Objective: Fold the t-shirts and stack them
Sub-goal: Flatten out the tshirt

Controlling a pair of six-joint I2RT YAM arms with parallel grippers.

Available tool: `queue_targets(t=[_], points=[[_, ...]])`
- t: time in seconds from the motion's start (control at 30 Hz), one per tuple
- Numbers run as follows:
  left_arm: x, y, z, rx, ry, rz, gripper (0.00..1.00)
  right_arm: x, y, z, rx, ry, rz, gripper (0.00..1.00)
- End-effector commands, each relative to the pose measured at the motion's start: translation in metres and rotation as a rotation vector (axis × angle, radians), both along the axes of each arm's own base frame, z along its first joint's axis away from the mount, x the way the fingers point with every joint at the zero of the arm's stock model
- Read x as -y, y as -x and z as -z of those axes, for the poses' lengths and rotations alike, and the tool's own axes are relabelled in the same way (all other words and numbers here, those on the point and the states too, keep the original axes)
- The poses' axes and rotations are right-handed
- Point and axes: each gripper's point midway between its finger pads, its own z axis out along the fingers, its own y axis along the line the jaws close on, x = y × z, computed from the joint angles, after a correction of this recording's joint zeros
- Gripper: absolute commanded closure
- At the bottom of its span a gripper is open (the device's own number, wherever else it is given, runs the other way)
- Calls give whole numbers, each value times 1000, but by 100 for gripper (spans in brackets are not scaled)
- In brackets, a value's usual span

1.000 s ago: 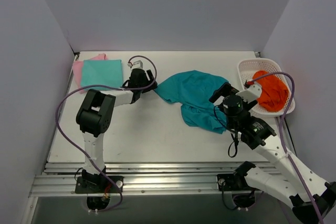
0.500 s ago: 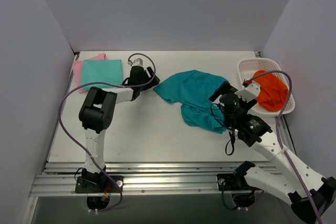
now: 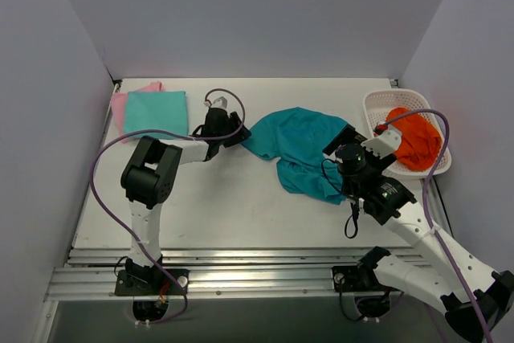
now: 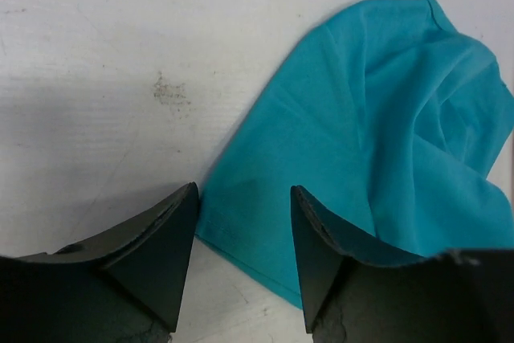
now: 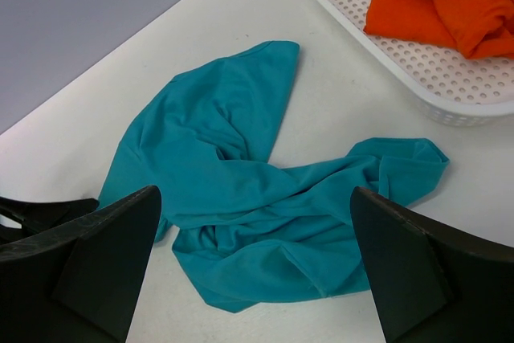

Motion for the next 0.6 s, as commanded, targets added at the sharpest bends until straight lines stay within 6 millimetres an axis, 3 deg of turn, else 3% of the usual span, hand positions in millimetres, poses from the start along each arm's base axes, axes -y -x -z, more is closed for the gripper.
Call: queue_targets(t=[0.0,0.1,0.13,0.23,0.37,0.43,0.53,0.57], points=[[-3,5,-20,25,5,-9,43,11,3,-2,14,22,58,0],[-5,5,-15,11,-9,-18,58,11,3,-2,12,25,61,0],[-4,2,-16,15,-10,-18,75,11,3,-2,13,25,62,0],[-2,-4,-9,1,-19,-15,94,11,2,0,8,29,66,0],[1,-7,4,-2,-20,-6,98,13,1,2,2,40,77,0],[-1,-11,0,19,-8,-13,98,13,1,3,1,42,80,0],[-29,-17,-21,70,-10,-85,98,13,1,4,-10,46,80,0],[-38,-18,-47,117,0,-102,98,12,2,7,-21,47,81,0]])
